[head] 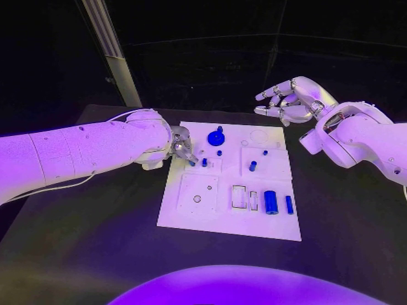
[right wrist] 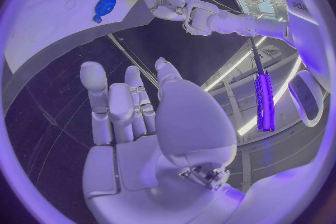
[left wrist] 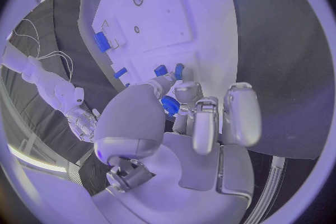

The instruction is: Assemble the parts on the task board

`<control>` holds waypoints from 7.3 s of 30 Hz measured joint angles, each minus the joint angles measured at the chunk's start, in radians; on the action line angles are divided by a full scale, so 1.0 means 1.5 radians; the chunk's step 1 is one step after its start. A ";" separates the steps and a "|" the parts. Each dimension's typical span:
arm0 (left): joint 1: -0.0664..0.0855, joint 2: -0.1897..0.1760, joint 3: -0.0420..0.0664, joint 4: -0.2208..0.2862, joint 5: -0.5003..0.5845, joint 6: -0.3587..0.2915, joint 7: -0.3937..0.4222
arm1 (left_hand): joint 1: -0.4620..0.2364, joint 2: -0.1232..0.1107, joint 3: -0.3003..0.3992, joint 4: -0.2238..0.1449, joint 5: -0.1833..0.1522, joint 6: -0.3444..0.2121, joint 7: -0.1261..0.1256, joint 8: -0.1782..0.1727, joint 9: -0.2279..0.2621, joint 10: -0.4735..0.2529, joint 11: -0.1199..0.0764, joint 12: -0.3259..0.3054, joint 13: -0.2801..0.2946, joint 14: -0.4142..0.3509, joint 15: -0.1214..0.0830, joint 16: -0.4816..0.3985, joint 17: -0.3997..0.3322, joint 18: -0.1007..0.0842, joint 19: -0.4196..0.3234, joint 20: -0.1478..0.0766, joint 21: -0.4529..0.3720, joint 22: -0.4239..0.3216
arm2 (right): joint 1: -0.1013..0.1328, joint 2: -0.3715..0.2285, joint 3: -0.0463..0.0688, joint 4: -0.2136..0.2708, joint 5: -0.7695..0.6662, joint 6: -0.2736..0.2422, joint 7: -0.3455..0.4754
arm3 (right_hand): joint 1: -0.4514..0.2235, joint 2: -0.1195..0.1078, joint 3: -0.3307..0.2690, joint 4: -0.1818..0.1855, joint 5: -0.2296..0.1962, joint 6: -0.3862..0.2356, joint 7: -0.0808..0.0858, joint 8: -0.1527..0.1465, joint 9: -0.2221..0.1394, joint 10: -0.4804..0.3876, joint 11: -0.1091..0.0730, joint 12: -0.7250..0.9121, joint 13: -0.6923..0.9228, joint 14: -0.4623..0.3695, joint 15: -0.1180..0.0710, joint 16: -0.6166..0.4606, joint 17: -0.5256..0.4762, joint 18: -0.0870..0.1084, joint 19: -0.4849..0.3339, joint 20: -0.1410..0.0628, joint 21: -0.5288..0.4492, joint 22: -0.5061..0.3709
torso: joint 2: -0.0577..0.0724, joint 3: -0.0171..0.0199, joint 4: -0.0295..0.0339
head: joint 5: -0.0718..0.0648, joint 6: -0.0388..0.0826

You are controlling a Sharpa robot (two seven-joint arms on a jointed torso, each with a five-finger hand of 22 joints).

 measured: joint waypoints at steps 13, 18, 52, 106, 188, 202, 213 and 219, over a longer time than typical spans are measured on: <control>0.000 0.011 0.000 -0.012 0.000 0.011 -0.005 | -0.013 -0.006 -0.004 0.008 0.000 0.007 -0.003 0.004 0.000 0.003 -0.003 0.000 0.002 0.000 0.000 0.000 0.000 0.000 0.002 -0.002 0.000 0.000 | 0.000 -0.001 0.000 0.001 0.000 0.000 0.000 | 0.000 0.000 0.000 0.000 0.000 0.000 0.000 0.000 0.000 0.000 0.000 0.000 0.000 0.000 0.000 0.000 0.000 0.000 0.000 0.000 0.000 0.000 | 0.000 0.0001 -0.0001 | -0.001 -0.002; 0.000 0.012 -0.001 -0.014 0.000 0.015 -0.006 | -0.022 -0.012 -0.011 0.014 0.000 0.009 -0.005 0.004 0.001 0.003 -0.003 0.000 0.002 -0.002 -0.002 0.000 0.000 0.000 0.002 -0.002 0.000 0.000 | 0.000 -0.001 0.000 0.002 0.000 0.000 0.000 | 0.000 0.000 0.000 0.000 0.000 0.000 0.000 0.000 0.000 0.000 0.000 0.000 0.000 0.000 0.000 0.000 0.000 0.000 0.000 0.000 0.000 0.000 | 0.000 0.0001 -0.0001 | -0.002 -0.003; -0.001 -0.011 -0.002 -0.021 0.050 -0.085 0.065 | -0.071 -0.025 -0.182 0.143 0.006 -0.104 0.049 -0.061 -0.061 -0.145 0.042 -0.121 -0.179 0.000 0.027 -0.008 0.000 0.011 -0.031 0.024 -0.079 -0.057 | 0.000 -0.002 0.000 0.002 0.000 0.000 0.000 | 0.000 0.000 -0.002 0.002 0.000 0.000 0.000 0.000 0.000 -0.005 0.000 0.000 -0.001 0.000 0.000 0.000 -0.003 0.000 0.000 0.000 -0.003 -0.004 | -0.001 -0.0004 0.0004 | -0.005 0.004; -0.020 0.147 -0.012 -0.188 -0.228 -0.123 0.397 | 0.176 -0.051 -0.153 -0.021 0.006 0.017 0.067 -0.244 -0.342 -0.218 0.073 -0.478 -0.512 -0.001 0.056 -0.152 -0.126 0.042 -0.027 0.042 -0.226 -0.181 | 0.000 0.008 0.000 -0.003 0.000 0.001 0.000 | 0.000 0.000 -0.002 0.002 0.000 0.000 0.000 0.000 0.000 -0.005 0.000 0.000 -0.001 0.000 0.000 0.000 -0.003 0.000 0.000 0.000 -0.003 -0.004 | 0.001 -0.0003 -0.0013 | -0.021 0.018; -0.028 0.048 0.025 -0.127 -0.227 -0.134 0.377 | 0.169 -0.040 -0.010 -0.078 0.002 0.092 0.064 -0.278 -0.369 -0.107 0.065 -0.576 -0.523 -0.001 0.047 -0.145 -0.153 0.032 -0.012 0.036 -0.170 -0.119 | 0.000 0.005 0.000 -0.003 0.000 0.001 0.001 | 0.003 0.003 -0.002 0.002 0.000 0.000 0.000 0.000 0.000 -0.005 0.000 0.000 -0.002 0.000 0.000 0.000 -0.002 0.000 0.000 0.000 -0.003 -0.004 | 0.000 -0.0001 -0.0012 | -0.022 0.022; -0.031 0.056 0.024 -0.134 -0.226 -0.108 0.371 | 0.169 -0.041 -0.010 -0.078 0.002 0.092 0.064 -0.278 -0.370 -0.107 0.065 -0.576 -0.524 -0.001 0.047 -0.145 -0.155 0.032 -0.012 0.036 -0.170 -0.119 | 0.000 0.005 0.000 -0.002 0.000 0.001 0.001 | 0.003 0.003 -0.002 0.002 0.000 0.000 0.000 0.000 0.000 -0.005 0.000 0.000 -0.002 0.000 0.000 0.000 -0.002 0.000 0.000 0.000 -0.003 -0.004 | 0.000 0.0000 -0.0013 | -0.021 0.020; -0.032 0.062 0.024 -0.139 -0.225 -0.104 0.370 | 0.166 -0.038 -0.010 -0.078 0.002 0.092 0.064 -0.278 -0.370 -0.107 0.065 -0.580 -0.524 -0.001 0.047 -0.145 -0.155 0.032 -0.012 0.035 -0.170 -0.119 | 0.000 0.005 0.000 -0.003 0.000 0.001 0.001 | 0.003 0.003 -0.002 0.002 0.000 0.000 0.000 0.000 0.000 -0.005 0.000 0.000 -0.002 0.000 0.000 0.000 -0.002 0.000 0.000 0.000 -0.003 -0.004 | 0.000 -0.0003 -0.0011 | -0.021 0.019; -0.033 0.063 0.024 -0.140 -0.225 -0.101 0.370 | 0.164 -0.041 -0.010 -0.078 0.002 0.092 0.064 -0.280 -0.370 -0.107 0.065 -0.581 -0.524 -0.001 0.047 -0.145 -0.156 0.032 -0.012 0.036 -0.170 -0.118 | 0.000 0.006 0.000 -0.003 0.000 0.001 0.001 | 0.003 0.003 -0.002 0.002 0.000 0.000 0.000 0.000 0.000 -0.005 0.000 0.000 -0.002 0.000 0.000 0.000 -0.002 0.000 0.000 0.000 -0.003 -0.004 | 0.000 -0.0003 -0.0010 | -0.022 0.018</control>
